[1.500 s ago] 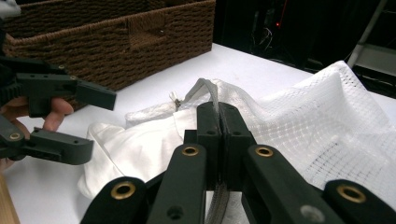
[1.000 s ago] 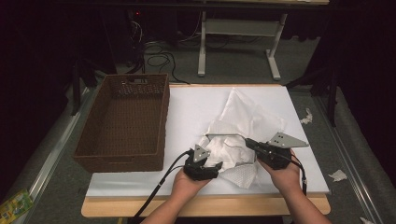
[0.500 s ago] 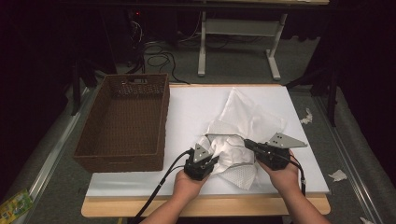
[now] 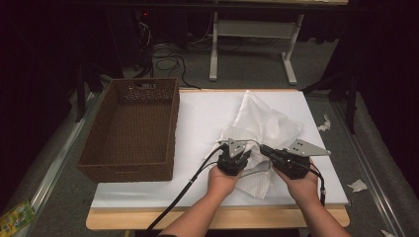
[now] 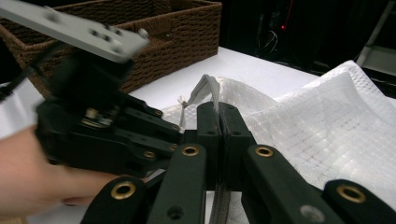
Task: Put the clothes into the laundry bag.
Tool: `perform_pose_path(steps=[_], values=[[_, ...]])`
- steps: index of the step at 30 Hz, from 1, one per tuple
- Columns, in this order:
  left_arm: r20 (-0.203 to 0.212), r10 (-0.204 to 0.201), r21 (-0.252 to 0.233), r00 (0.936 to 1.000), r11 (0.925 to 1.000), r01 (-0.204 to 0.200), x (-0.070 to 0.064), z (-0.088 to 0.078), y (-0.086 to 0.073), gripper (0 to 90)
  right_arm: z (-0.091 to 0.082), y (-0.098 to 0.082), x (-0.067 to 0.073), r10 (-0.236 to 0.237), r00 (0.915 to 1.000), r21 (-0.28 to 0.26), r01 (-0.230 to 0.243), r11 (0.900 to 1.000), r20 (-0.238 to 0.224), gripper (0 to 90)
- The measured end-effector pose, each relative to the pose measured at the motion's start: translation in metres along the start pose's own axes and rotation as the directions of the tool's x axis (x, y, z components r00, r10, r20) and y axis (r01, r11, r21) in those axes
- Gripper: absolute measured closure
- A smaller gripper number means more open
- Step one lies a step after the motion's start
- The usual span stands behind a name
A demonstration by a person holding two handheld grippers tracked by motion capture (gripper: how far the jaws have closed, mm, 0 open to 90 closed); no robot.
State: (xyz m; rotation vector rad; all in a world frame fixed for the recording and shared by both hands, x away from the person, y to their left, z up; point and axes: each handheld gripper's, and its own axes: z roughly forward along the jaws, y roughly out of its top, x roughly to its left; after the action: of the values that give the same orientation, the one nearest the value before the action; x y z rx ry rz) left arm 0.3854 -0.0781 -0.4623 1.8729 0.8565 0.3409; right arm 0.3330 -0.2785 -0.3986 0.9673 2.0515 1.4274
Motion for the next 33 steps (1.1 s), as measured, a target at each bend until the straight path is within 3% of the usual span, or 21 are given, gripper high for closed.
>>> perform_pose_path(steps=[3, 7, 10, 11, 12, 13, 14, 15, 16, 17, 18, 19, 21, 23, 25, 29, 32, 33], values=[[-0.024, -0.005, 0.017, 0.9997, 0.9998, 0.006, 0.005, 0.010, -0.004, 81.7, -0.001, -0.001, -0.002, 0.005, 1.0000, 0.000, -0.005, 1.000, 0.003, 89.5], [-0.017, -0.008, 0.026, 0.9998, 0.9996, 0.009, 0.007, 0.010, -0.004, 77.0, -0.001, -0.001, -0.004, 0.008, 1.0000, -0.004, -0.008, 1.000, 0.004, 89.5], [0.014, -0.011, 0.029, 0.9998, 0.9995, 0.010, 0.009, 0.001, -0.003, 63.5, -0.001, -0.001, -0.004, 0.008, 1.0000, -0.003, -0.008, 1.000, 0.005, 89.5], [0.015, -0.005, 0.022, 0.9999, 0.9998, 0.004, 0.008, -0.008, -0.003, 52.5, -0.001, -0.001, -0.003, 0.008, 1.0000, -0.001, -0.008, 1.000, 0.006, 89.5], [0.015, -0.005, 0.022, 0.9999, 0.9998, 0.004, 0.008, -0.008, -0.003, 47.0, -0.001, -0.001, -0.003, 0.006, 1.0000, -0.001, -0.006, 1.000, 0.008, 89.5], [0.016, 0.002, 0.014, 0.9999, 0.9999, -0.002, 0.007, -0.014, -0.005, 47.0, -0.001, -0.001, -0.003, 0.006, 1.0000, -0.001, -0.006, 1.000, 0.008, 89.5], [0.002, 0.018, 0.031, 0.9998, 0.9994, -0.018, 0.006, -0.023, -0.010, 37.2, -0.002, -0.001, -0.003, 0.005, 1.0000, -0.004, -0.005, 1.000, 0.008, 89.5], [0.013, 0.014, 0.058, 0.9998, 0.9982, -0.014, 0.007, -0.025, -0.013, 36.7, -0.003, -0.001, -0.003, 0.011, 0.9999, -0.003, -0.011, 1.000, 0.009, 89.5], [0.013, 0.014, 0.058, 0.9998, 0.9982, -0.014, 0.007, -0.025, -0.013, 39.2, -0.003, -0.001, -0.003, 0.011, 0.9999, -0.003, -0.011, 1.000, 0.009, 89.5], [0.023, 0.013, 0.088, 0.9997, 0.9960, -0.015, 0.008, -0.024, -0.016, 39.2, -0.004, -0.001, -0.003, 0.009, 0.9999, -0.002, -0.009, 1.000, 0.012, 89.5], [0.015, 0.025, 0.147, 0.9996, 0.9888, -0.027, 0.011, -0.020, -0.018, 47.7, -0.003, -0.001, -0.003, 0.007, 0.9999, -0.002, -0.007, 1.000, 0.011, 89.5], [0.015, 0.025, 0.147, 0.9996, 0.9888, -0.027, 0.011, -0.020, -0.018, 54.5, -0.003, -0.001, -0.003, 0.007, 0.9999, -0.002, -0.007, 1.000, 0.011, 89.5], [0.016, 0.003, 0.196, 0.9999, 0.9805, -0.006, 0.013, -0.009, -0.017, 71.0, -0.003, 0.000, -0.002, 0.009, 0.9999, 0.000, -0.009, 1.000, 0.011, 89.5], [0.010, 0.000, 0.194, 0.9999, 0.9810, -0.002, 0.011, -0.006, -0.016, 81.6, -0.003, -0.001, -0.002, 0.008, 0.9999, -0.001, -0.008, 1.000, 0.010, 89.5], [-0.006, 0.006, 0.171, 1.0000, 0.9852, -0.005, 0.007, 0.006, -0.009, 85.9, -0.003, -0.001, -0.003, 0.013, 0.9999, -0.001, -0.013, 1.000, 0.011, 89.5], [-0.022, -0.007, 0.146, 0.9997, 0.9893, 0.010, 0.005, 0.020, -0.001, 86.7, -0.002, -0.003, -0.005, 0.024, 0.9996, 0.001, -0.024, 1.000, 0.012, 89.5], [-0.010, -0.009, 0.103, 0.9999, 0.9946, 0.010, 0.000, 0.032, 0.006, 86.8, -0.003, -0.004, -0.007, 0.029, 0.9995, -0.001, -0.029, 1.000, 0.013, 89.5], [0.006, -0.027, 0.091, 0.9996, 0.9955, 0.026, -0.003, 0.037, 0.008, 86.7, -0.004, -0.005, -0.009, 0.038, 0.9991, -0.002, -0.038, 0.999, 0.018, 89.5]])
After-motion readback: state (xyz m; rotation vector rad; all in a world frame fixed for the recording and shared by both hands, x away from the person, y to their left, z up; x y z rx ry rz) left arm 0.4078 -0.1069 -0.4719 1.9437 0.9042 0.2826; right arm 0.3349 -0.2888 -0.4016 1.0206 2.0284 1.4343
